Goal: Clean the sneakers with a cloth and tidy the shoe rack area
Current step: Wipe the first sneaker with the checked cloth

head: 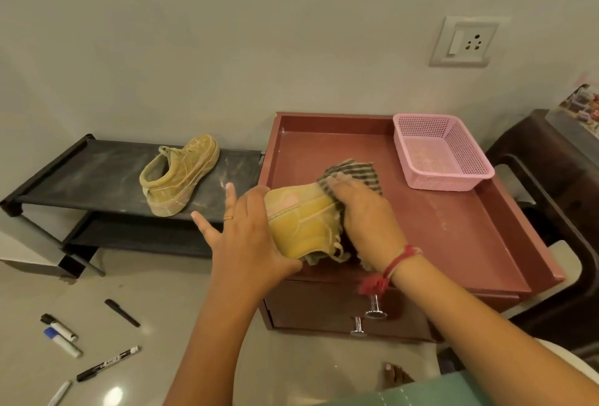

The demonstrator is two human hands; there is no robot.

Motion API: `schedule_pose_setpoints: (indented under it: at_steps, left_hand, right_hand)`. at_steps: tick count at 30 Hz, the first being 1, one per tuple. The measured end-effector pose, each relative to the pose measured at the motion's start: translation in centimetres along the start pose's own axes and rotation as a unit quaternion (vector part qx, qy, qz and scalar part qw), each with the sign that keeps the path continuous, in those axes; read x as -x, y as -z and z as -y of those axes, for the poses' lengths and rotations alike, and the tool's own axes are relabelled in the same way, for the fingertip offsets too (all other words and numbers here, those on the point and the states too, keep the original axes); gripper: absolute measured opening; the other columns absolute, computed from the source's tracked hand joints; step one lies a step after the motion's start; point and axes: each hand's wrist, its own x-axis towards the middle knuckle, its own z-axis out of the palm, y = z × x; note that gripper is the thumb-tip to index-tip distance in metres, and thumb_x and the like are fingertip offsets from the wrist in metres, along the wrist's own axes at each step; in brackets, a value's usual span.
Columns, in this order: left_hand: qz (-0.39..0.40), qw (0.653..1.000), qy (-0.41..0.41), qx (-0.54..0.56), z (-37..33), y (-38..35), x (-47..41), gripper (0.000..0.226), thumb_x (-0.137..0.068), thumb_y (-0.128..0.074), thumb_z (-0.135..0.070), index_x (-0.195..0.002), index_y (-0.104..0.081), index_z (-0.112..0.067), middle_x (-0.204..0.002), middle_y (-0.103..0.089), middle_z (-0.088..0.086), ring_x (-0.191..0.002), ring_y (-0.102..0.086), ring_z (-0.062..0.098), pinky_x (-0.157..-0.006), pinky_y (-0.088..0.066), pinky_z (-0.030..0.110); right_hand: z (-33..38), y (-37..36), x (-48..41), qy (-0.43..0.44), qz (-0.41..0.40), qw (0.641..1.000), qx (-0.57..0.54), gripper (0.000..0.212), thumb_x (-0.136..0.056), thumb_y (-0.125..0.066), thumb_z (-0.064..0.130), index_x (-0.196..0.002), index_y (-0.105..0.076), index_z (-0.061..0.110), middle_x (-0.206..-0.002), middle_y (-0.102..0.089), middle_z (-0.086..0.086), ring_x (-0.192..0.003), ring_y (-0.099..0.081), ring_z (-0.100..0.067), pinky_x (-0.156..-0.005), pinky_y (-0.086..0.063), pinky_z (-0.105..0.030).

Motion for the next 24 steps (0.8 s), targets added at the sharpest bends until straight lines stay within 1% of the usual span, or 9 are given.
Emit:
schedule_pose_setpoints:
  at_steps: [3, 5, 7, 9, 12, 15, 19, 22, 24]
  left_hand:
    - [-0.002, 1.000, 0.002, -0.008, 0.4, 0.0, 0.0, 0.098, -0.052, -0.082, -0.046, -0.133, -0.031, -0.024, -0.135, -0.042, -0.006, -0.148, 0.003, 0.025, -0.107, 0.008, 0.068]
    - [-0.003, 1.000, -0.006, 0.001, 0.1, 0.0, -0.1, 0.098, -0.052, -0.081, -0.048, -0.133, -0.031, -0.025, -0.135, -0.042, -0.007, -0.148, 0.003, 0.024, -0.107, 0.008, 0.067]
    - [-0.004, 1.000, -0.012, 0.012, -0.5, -0.1, -0.2, 0.097, -0.053, -0.080, -0.048, -0.133, -0.031, -0.025, -0.136, -0.041, -0.007, -0.148, 0.003, 0.022, -0.108, 0.010, 0.065]
    - [-0.011, 1.000, -0.018, 0.007, -0.7, -0.2, -0.2, 0.097, -0.053, -0.080, -0.049, -0.133, -0.030, -0.024, -0.137, -0.040, -0.006, -0.148, 0.003, 0.021, -0.108, 0.010, 0.065]
    - [-0.013, 1.000, -0.019, -0.006, -0.5, -0.3, -0.2, 0.098, -0.053, -0.079, -0.050, -0.134, -0.029, -0.025, -0.137, -0.040, -0.006, -0.148, 0.003, 0.021, -0.108, 0.009, 0.067]
    - [-0.007, 1.000, -0.024, 0.007, -0.7, -0.3, -0.4, 0.097, -0.052, -0.079, -0.049, -0.133, -0.030, -0.024, -0.137, -0.039, -0.007, -0.148, 0.003, 0.021, -0.108, 0.009, 0.066]
    - [-0.009, 1.000, -0.016, -0.017, -0.2, -0.4, -0.4, 0.100, -0.052, -0.079, -0.052, -0.135, -0.029, -0.026, -0.139, -0.040, -0.006, -0.148, 0.000, 0.022, -0.107, 0.007, 0.068]
    - [-0.002, 1.000, -0.014, -0.023, -0.1, -0.1, -0.6, 0.101, -0.051, -0.080, -0.051, -0.134, -0.030, -0.026, -0.139, -0.041, -0.005, -0.148, -0.001, 0.022, -0.107, 0.007, 0.069]
    - [0.002, 1.000, -0.017, -0.020, -0.1, -0.1, -0.7, 0.102, -0.050, -0.080, -0.052, -0.134, -0.028, -0.027, -0.140, -0.040, -0.005, -0.148, 0.000, 0.022, -0.107, 0.007, 0.069]
  right_hand:
    - [1.2, -0.7, 1.5, 0.078, 0.018, 0.997, -0.009, 0.054, -0.080, -0.036, 0.003, -0.128, -0.055, 0.015, -0.134, -0.053, -0.009, -0.123, -0.050, -0.025, -0.103, -0.037, -0.039]
    - [-0.3, 0.1, 0.3, 0.038, 0.006, 0.999, 0.007, 0.052, -0.084, -0.037, 0.002, -0.130, -0.053, 0.018, -0.137, -0.050, -0.005, -0.125, -0.048, -0.023, -0.105, -0.038, -0.037]
    - [-0.8, 0.5, -0.7, -0.011, -0.004, 1.000, 0.020, 0.050, -0.086, -0.030, 0.012, -0.132, -0.051, 0.019, -0.140, -0.046, -0.004, -0.128, -0.044, -0.022, -0.108, -0.031, -0.033]
    - [0.6, -0.1, 0.0, 0.013, 0.005, 1.000, -0.004, 0.059, -0.082, -0.019, 0.025, -0.130, -0.052, 0.017, -0.139, -0.048, -0.006, -0.128, -0.044, -0.021, -0.108, -0.028, -0.028]
    - [0.7, 0.0, 1.0, 0.048, 0.027, 0.998, -0.019, 0.056, -0.082, -0.023, 0.019, -0.130, -0.052, 0.018, -0.137, -0.049, -0.004, -0.127, -0.045, -0.020, -0.110, -0.029, -0.031]
    - [0.0, 0.7, -0.6, -0.014, -0.005, 1.000, -0.003, 0.052, -0.084, -0.032, 0.006, -0.131, -0.052, 0.016, -0.139, -0.048, -0.006, -0.129, -0.043, -0.023, -0.113, -0.027, -0.038]
    - [1.4, -0.3, 1.0, 0.053, 0.048, 0.997, -0.028, 0.056, -0.081, -0.030, 0.006, -0.132, -0.050, 0.017, -0.140, -0.046, -0.005, -0.129, -0.042, -0.020, -0.114, -0.021, -0.031]
    - [-0.7, 0.8, -0.6, -0.021, 0.004, 1.000, -0.014, 0.051, -0.085, -0.034, 0.003, -0.130, -0.052, 0.018, -0.138, -0.049, -0.005, -0.127, -0.045, -0.024, -0.110, -0.031, -0.037]
    - [-0.1, 0.9, -0.6, -0.007, -0.005, 1.000, -0.016, 0.046, -0.086, -0.040, 0.005, -0.129, -0.053, 0.013, -0.136, -0.051, -0.008, -0.125, -0.047, -0.026, -0.109, -0.028, -0.033]
